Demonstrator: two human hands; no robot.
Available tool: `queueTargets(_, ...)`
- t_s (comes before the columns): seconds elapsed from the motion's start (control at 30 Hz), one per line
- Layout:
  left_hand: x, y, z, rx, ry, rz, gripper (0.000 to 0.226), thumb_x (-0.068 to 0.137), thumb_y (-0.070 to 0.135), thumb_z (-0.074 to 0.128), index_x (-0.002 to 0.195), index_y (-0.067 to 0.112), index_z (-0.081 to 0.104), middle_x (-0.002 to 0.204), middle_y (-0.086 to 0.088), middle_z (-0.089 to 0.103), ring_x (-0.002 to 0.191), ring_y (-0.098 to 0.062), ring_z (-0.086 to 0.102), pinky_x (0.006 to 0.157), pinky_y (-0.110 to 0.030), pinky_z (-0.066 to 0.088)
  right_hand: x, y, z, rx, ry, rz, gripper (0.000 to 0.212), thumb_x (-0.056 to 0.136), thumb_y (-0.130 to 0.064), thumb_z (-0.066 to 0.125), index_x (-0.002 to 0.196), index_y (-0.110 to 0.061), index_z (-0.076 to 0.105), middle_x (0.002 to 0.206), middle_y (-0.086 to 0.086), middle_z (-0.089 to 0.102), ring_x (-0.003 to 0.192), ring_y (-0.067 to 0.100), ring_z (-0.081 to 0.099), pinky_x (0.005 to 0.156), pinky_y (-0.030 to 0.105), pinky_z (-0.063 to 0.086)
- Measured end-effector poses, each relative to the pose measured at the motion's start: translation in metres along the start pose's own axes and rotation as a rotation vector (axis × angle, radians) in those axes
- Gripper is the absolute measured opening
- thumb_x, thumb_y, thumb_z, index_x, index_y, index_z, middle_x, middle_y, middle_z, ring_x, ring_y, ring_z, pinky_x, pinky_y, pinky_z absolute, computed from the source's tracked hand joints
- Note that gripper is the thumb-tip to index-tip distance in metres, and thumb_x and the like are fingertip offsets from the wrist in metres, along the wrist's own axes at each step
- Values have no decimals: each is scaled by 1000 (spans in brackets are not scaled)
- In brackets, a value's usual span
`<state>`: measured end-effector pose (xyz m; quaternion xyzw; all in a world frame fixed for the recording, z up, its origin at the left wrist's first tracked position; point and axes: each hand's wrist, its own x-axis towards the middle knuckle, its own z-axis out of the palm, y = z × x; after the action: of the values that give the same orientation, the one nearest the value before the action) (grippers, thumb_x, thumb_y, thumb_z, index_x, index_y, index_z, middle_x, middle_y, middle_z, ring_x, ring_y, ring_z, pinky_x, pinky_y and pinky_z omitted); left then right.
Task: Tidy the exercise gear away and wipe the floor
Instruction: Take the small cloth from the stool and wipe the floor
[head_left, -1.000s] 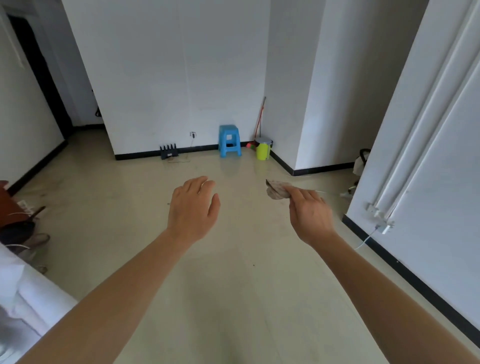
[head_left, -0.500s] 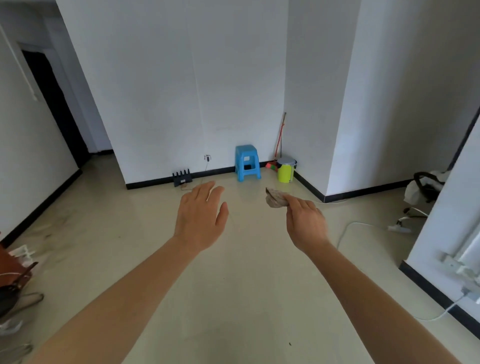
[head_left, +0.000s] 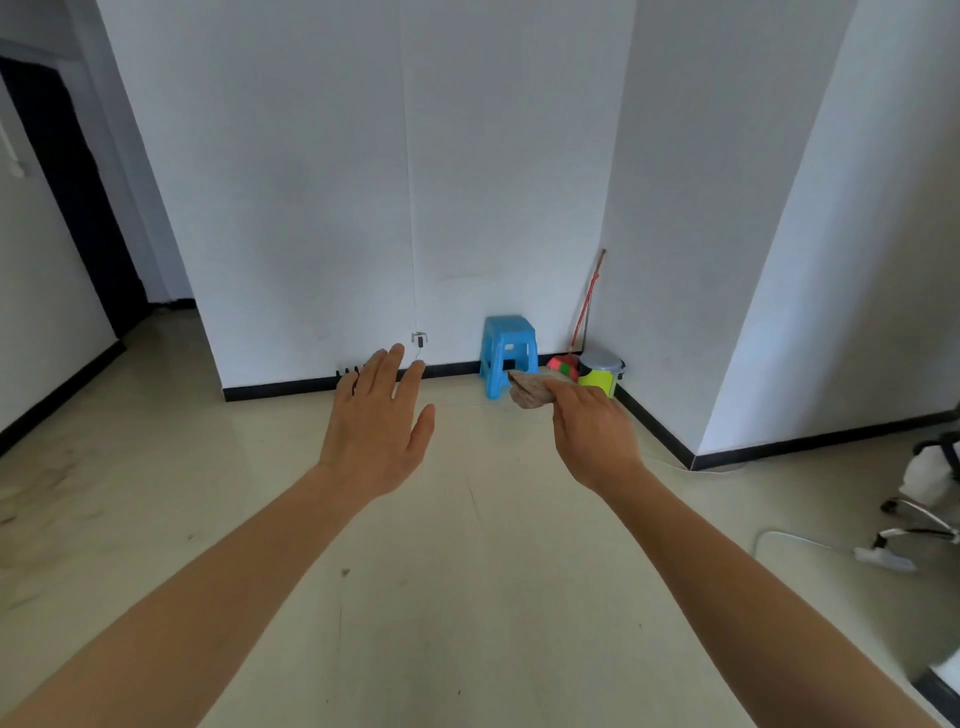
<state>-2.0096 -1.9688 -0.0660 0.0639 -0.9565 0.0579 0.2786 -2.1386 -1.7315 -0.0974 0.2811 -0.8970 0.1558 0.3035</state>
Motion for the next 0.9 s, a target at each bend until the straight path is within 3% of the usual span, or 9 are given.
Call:
queueTargets(0.23,184,-44,121,-125,-74,-2,58,102,43,30,152,15,25,162,-10,17,149,-27,16,117,-46,21,145,56,110,-58,81,74,37,90,-7,59,126,-14,61,100,9,71,87,30,65,70,41,53)
queueTargets(0.47,378,-73,288,-197,-69,47,58,102,42,31,153,14,25,162,-10,16,149,-26,15,118,-48,20,288,149,264,-103,130,125,36,85,0,61,120,-11,63,92,10,71,80,34,65,65,39,52)
queueTargets(0.67,554,-121,394,-148,-75,55,66,97,49,15,150,13,32,159,-13,25,146,-29,25,114,-49,25,462,215,388,-90,87,141,33,86,-2,62,118,-10,64,98,11,72,86,34,66,64,39,54)
queueTargets(0.73,601,-147,423,-160,-80,37,65,96,48,19,148,13,36,158,-14,29,145,-30,29,113,-50,28,522,221,428,-51,64,166,35,86,-3,62,121,-10,63,99,10,72,91,34,66,68,40,55)
queueTargets(0.9,705,-222,530,-143,-60,29,59,98,45,26,143,11,43,153,-16,36,140,-33,37,106,-53,38,653,228,551,-59,18,28,29,87,-7,58,116,-8,64,92,11,72,81,33,66,64,42,55)
